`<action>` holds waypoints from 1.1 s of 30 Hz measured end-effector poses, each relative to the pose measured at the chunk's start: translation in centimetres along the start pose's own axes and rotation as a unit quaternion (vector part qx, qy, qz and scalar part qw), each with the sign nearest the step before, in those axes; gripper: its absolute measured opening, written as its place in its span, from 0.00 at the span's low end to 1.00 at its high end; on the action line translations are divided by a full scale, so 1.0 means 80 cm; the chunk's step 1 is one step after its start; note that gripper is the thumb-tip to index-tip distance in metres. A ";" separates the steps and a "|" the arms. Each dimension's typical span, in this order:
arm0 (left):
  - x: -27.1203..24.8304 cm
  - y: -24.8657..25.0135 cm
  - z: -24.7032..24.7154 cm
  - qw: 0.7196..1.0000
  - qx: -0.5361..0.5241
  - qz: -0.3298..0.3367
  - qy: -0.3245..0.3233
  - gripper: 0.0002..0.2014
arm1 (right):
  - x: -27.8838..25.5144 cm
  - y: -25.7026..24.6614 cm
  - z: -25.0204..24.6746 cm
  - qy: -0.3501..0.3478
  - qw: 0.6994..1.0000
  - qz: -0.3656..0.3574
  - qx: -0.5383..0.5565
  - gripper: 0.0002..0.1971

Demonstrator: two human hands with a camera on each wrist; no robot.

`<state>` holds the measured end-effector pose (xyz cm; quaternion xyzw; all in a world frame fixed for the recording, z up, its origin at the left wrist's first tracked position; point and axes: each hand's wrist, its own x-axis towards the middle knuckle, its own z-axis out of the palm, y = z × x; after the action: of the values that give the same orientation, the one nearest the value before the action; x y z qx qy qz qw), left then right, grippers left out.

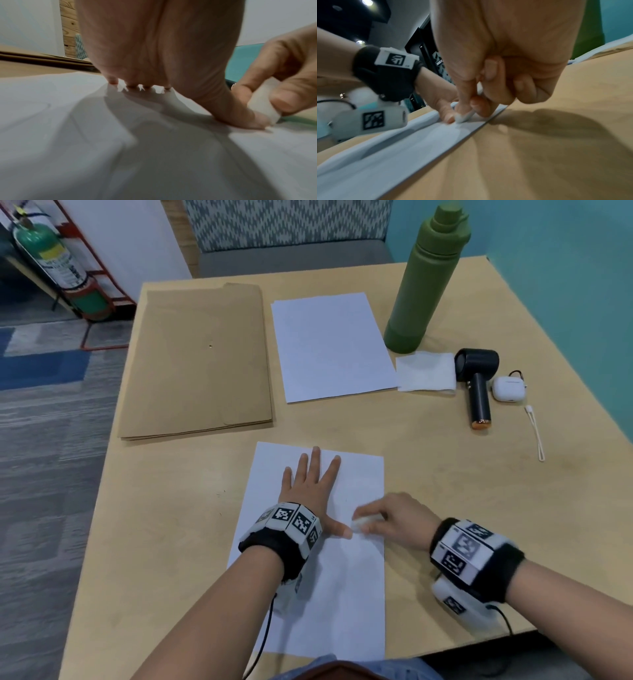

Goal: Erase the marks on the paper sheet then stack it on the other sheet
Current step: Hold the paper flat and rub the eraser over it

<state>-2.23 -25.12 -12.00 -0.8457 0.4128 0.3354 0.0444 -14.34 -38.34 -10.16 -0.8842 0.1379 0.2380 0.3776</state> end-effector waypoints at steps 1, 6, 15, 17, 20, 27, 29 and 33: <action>0.000 0.000 0.000 1.000 0.000 0.000 0.001 0.65 | 0.001 0.001 -0.005 -0.024 1.000 0.005 -0.011 0.08; 0.000 0.000 0.000 1.000 0.002 0.002 0.004 0.64 | 0.048 -0.024 -0.023 0.127 0.991 0.024 0.030 0.14; 0.000 0.004 0.001 1.000 0.010 -0.007 -0.003 0.67 | 0.021 -0.019 -0.002 0.021 1.000 0.011 0.003 0.15; 0.001 0.003 0.000 1.000 0.011 -0.005 -0.006 0.67 | 0.044 -0.016 -0.018 0.076 0.997 0.023 0.003 0.15; 0.000 0.003 -0.001 1.000 0.011 -0.004 -0.010 0.66 | 0.067 -0.013 -0.032 0.183 0.977 0.081 0.068 0.14; 0.002 0.004 0.001 1.000 0.003 -0.003 -0.005 0.67 | 0.014 0.006 -0.015 0.015 1.000 0.007 0.017 0.05; 0.002 0.004 0.001 1.000 0.007 -0.002 -0.005 0.67 | 0.028 0.005 -0.029 0.014 0.999 0.020 -0.022 0.10; 0.001 0.004 -0.001 1.000 0.017 -0.004 -0.006 0.67 | 0.062 -0.009 -0.043 0.156 0.983 0.072 0.057 0.13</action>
<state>-2.37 -25.43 -11.95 -0.8446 0.4147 0.3328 0.0624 -8.72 -40.74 -10.28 -0.8753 0.2716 0.1153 0.3832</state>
